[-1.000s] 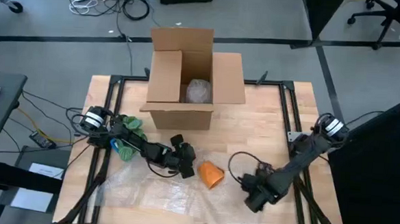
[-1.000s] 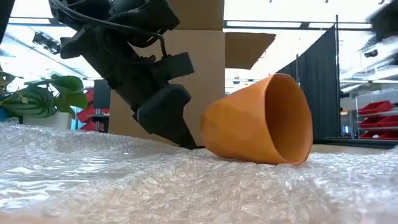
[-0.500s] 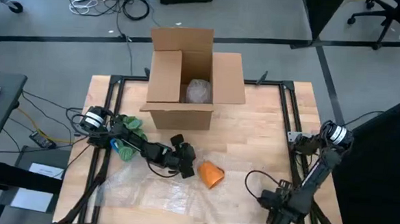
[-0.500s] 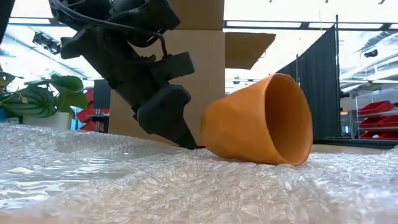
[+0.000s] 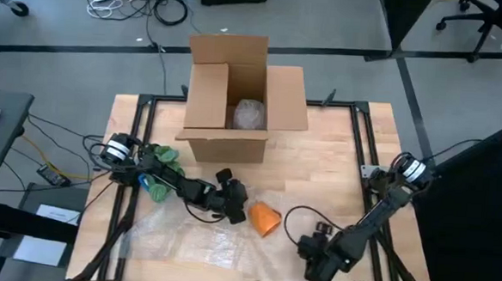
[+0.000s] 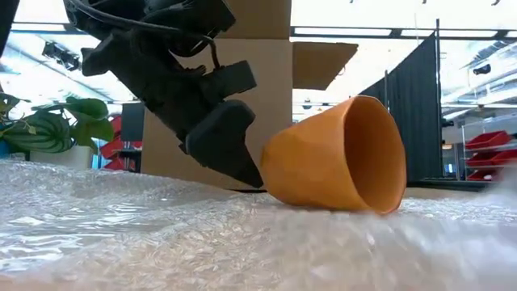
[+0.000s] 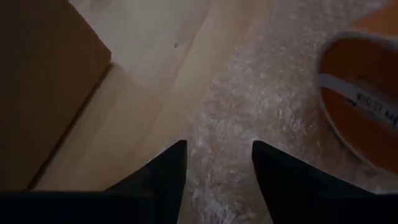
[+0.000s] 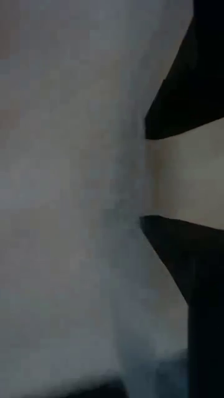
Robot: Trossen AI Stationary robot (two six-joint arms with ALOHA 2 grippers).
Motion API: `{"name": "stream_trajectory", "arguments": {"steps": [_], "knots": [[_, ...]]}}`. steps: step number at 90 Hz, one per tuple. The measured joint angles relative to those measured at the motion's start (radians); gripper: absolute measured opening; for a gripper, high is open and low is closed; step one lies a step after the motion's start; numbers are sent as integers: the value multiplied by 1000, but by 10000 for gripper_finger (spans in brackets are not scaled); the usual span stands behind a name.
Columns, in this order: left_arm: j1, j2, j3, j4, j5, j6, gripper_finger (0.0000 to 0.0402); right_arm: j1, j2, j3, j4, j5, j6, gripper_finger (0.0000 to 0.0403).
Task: Wrap mug
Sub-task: Wrap the orange mug with the bubble wrap
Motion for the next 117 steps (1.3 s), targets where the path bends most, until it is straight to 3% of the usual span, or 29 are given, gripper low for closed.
{"name": "stream_trajectory", "arguments": {"steps": [15, 44, 76, 89, 107, 117], "knots": [[0, 0, 0, 7, 0, 0, 168, -80, 28, 1, 174, 136, -191, 195], [-1, 0, 0, 12, 10, -1, 168, -144, 69, 0, 311, 217, -324, 190], [-1, 0, 0, 20, 14, -2, 168, -62, -101, 1, 119, 191, -324, 180], [-1, -1, 0, 17, 24, 17, 168, -26, -97, 0, 55, 200, -301, 179], [-23, -79, 81, -227, 67, 57, 168, -27, -20, 1, 147, 112, -352, 179], [-43, -130, 146, -344, 66, 88, 168, -37, -9, 1, 258, 107, -496, 179]]}}
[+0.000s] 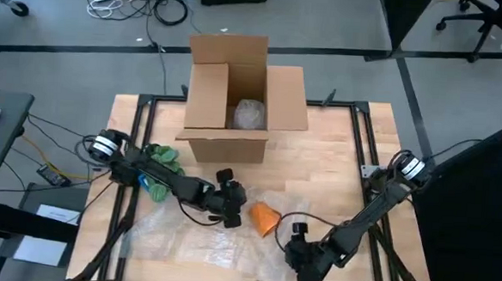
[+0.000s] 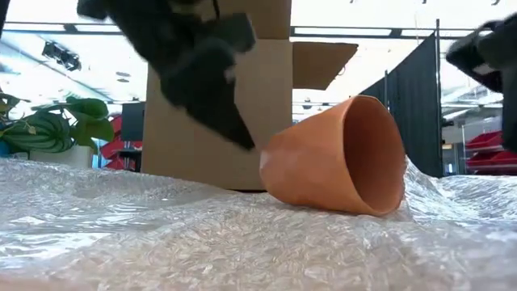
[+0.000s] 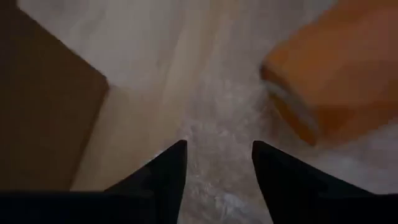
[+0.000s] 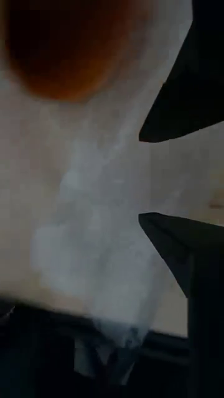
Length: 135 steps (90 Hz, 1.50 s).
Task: Wrap mug
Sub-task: Wrap the orange mug with the bubble wrap
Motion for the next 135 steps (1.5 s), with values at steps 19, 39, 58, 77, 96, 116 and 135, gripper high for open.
{"name": "stream_trajectory", "arguments": {"steps": [19, 39, 58, 77, 96, 116, 135], "knots": [[-33, -50, 61, -2, -1, 68, 168, -42, 5, 1, 189, -9, -381, 178], [-42, -49, 63, 32, -4, 67, 168, -125, 95, 0, 173, -217, -417, 158], [-42, -48, 63, 45, -7, 65, 168, -137, 158, 3, 174, -213, -422, 119], [-42, -47, 63, 61, -9, 62, 168, -120, 169, 4, 177, -215, -352, 45], [-42, -32, 63, 75, -13, 58, 168, -86, 132, 0, 133, -194, -271, 6], [-34, 51, 62, 132, -27, 65, 168, -48, 56, -2, 90, -151, -201, 1], [-13, 160, 61, 160, -26, 65, 168, -36, 11, -1, 70, -142, -158, 1]]}}
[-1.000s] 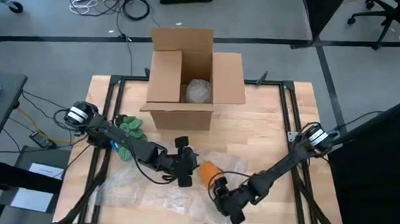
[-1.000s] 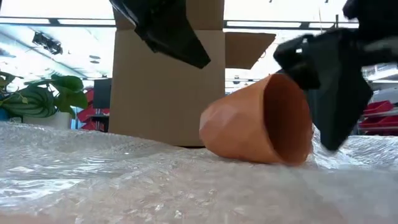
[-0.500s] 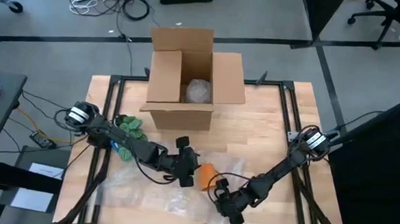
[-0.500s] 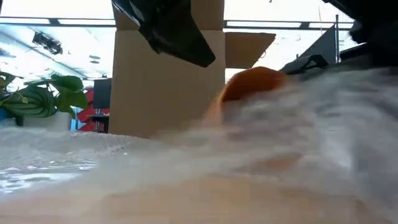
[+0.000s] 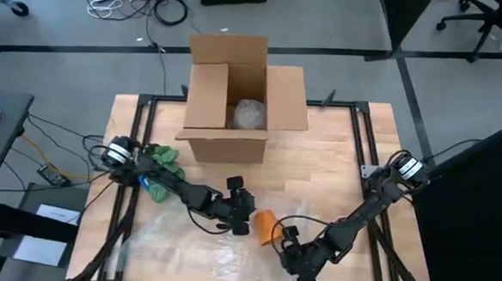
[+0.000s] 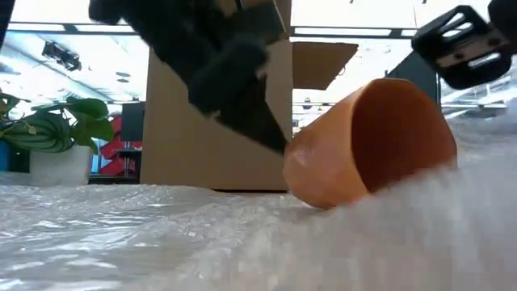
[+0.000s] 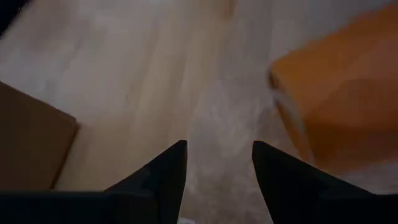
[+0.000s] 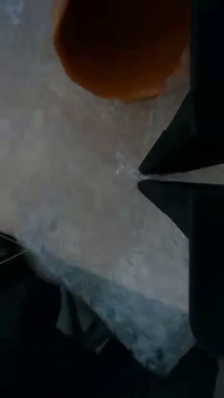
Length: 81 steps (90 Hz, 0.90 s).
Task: Wrap mug
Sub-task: Wrap the orange mug with the bubble wrap
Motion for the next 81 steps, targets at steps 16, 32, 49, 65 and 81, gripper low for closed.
{"name": "stream_trajectory", "arguments": {"steps": [16, 32, 49, 65, 81], "knots": [[5, 44, 0, -5, 1, 1, 168, 3, -47, 0, -34, 65, 25, 0], [9, 67, 0, -9, 0, 2, 168, 21, -118, 0, -62, 274, 17, 0], [19, 78, 0, -9, -21, -6, 168, 39, -167, 1, -180, 606, 133, 0], [42, 78, 0, -7, -29, -3, 168, 24, -163, 1, -372, 753, 370, 0], [52, 78, 0, 3, -29, 38, 168, -6, -163, 1, -578, 752, 620, 0]]}}
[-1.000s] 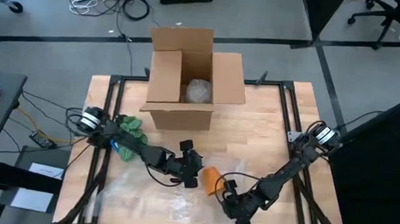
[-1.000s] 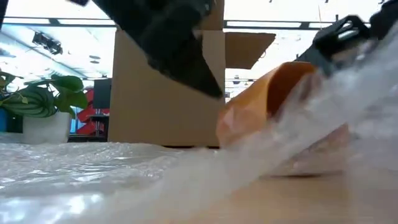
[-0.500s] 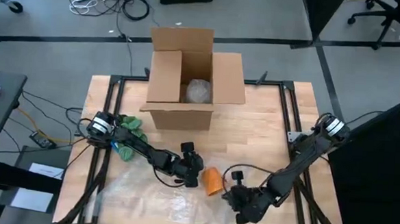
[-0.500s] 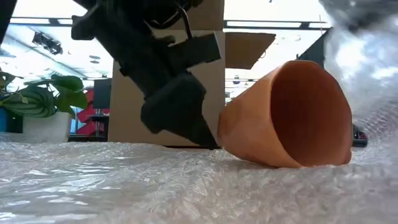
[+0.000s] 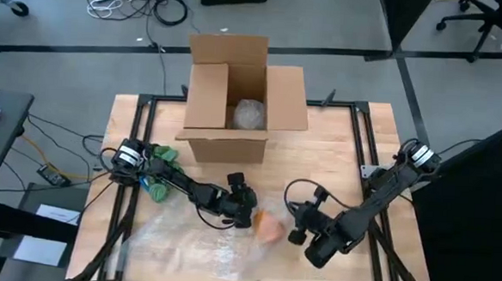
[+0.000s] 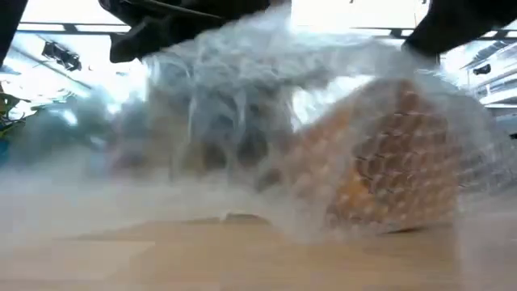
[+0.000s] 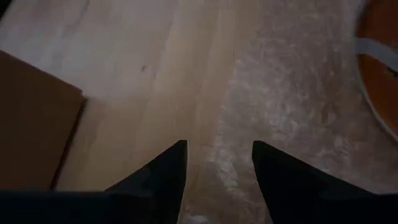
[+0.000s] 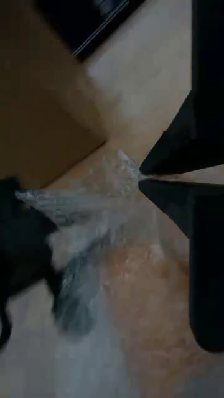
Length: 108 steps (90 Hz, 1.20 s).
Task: Wrap mug
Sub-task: Wrap the orange mug with the bubble wrap
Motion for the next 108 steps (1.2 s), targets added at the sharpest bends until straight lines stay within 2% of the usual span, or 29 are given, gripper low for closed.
{"name": "stream_trajectory", "arguments": {"steps": [12, 36, 56, 84, 91, 108], "knots": [[-1, 0, 0, 44, 43, 96, 168, -4, 0, 0, -50, -2, 44, 0], [-8, 0, 0, 149, 254, 168, 168, -6, 1, 0, -50, -12, 51, 0], [-23, 0, 1, 84, 433, 167, 168, -9, 1, 0, -50, -39, 52, 0], [-28, -8, 17, -66, 437, 140, 168, -10, 1, 0, -49, -55, 54, 0], [-28, -19, 36, -150, 427, 144, 168, -10, 2, 0, -48, -57, 59, 0], [-25, -69, 57, -444, 224, 176, 168, -10, 2, 0, -47, -68, 67, 0]]}}
